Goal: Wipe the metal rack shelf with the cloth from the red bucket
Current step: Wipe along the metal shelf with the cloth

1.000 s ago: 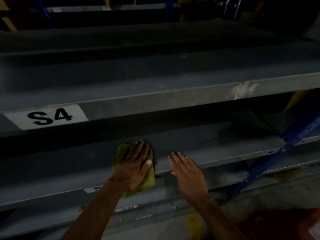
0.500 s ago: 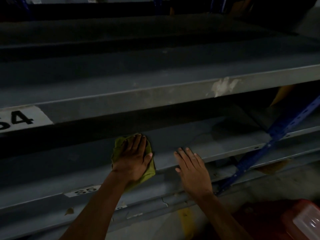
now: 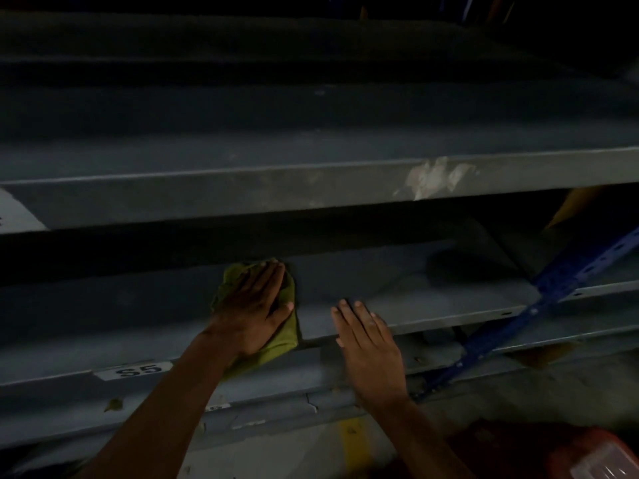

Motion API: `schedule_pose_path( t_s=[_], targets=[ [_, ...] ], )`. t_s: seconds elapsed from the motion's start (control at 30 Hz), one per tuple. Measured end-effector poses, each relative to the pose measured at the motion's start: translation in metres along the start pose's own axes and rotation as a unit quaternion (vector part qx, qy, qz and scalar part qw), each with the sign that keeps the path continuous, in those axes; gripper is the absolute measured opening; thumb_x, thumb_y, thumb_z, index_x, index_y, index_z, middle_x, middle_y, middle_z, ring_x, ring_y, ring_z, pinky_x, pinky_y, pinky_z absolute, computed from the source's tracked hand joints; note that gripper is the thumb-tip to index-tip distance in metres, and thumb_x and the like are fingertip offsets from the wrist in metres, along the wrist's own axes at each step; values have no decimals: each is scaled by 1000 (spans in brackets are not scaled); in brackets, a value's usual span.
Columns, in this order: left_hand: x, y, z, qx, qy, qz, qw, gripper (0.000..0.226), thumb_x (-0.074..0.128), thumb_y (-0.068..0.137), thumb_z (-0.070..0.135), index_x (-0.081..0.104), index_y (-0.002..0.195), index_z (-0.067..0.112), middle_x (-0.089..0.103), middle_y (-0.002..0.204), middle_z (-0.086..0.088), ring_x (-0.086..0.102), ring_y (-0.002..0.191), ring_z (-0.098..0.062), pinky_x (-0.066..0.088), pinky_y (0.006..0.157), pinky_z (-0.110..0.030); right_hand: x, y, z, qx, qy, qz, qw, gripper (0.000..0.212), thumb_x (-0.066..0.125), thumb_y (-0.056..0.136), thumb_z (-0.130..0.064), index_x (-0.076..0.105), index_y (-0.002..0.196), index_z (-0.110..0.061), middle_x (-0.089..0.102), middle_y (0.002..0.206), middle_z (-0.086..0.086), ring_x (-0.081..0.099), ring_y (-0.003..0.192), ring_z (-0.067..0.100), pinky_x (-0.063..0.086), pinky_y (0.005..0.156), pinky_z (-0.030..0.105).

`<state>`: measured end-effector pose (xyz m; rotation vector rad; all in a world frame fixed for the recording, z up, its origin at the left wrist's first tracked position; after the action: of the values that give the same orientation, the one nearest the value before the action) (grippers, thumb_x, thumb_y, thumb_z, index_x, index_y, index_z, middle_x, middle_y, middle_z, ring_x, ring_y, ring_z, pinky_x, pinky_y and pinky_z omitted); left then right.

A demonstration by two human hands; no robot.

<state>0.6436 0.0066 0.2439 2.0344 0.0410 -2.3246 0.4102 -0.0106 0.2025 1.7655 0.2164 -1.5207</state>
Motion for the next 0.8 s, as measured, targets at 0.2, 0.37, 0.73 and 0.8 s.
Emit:
schedule_pose_path(
  t_s=[0.2,0.37,0.73,0.8],
  targets=[
    [3,23,1,-9,17,13,1000,85,-2,81,65,-1,151,17,-1,160,-1,-3,146,-14,2,118,-37,2,-2,-2,-2,14,4,1000,47,42,96,-23,44,142,-13,46,147,7,43,136,26,28,112,41],
    [0,22,10,2,4,43,999,83,5,85,61,14,149,10,14,158,-8,12,145,-24,2,116,-36,-1,0,-5,14,20,6,1000,45,41,98,-24,46,141,-13,48,146,6,43,136,25,29,111,41],
    [-1,-18,37,45,12,12,999,71,5,97,52,36,142,6,39,147,-13,36,136,-29,18,107,-42,2,-3,-2,14,11,5,1000,47,42,95,-25,45,141,-14,48,146,5,43,136,23,30,111,41],
    [1,-20,36,55,4,16,998,71,6,98,52,36,143,6,39,148,-13,35,137,-28,18,107,-42,3,-2,-2,16,13,11,1000,47,43,94,-25,48,139,-14,49,144,5,43,136,23,31,110,41]
  ],
)
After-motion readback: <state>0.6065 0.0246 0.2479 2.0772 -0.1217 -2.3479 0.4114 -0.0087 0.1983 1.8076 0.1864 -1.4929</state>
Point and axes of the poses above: each hand's wrist, its own y-axis towards the middle knuckle, its own x-axis out of the palm, z = x × y, the point moved 2 cm from there along y, towards the middle knuckle
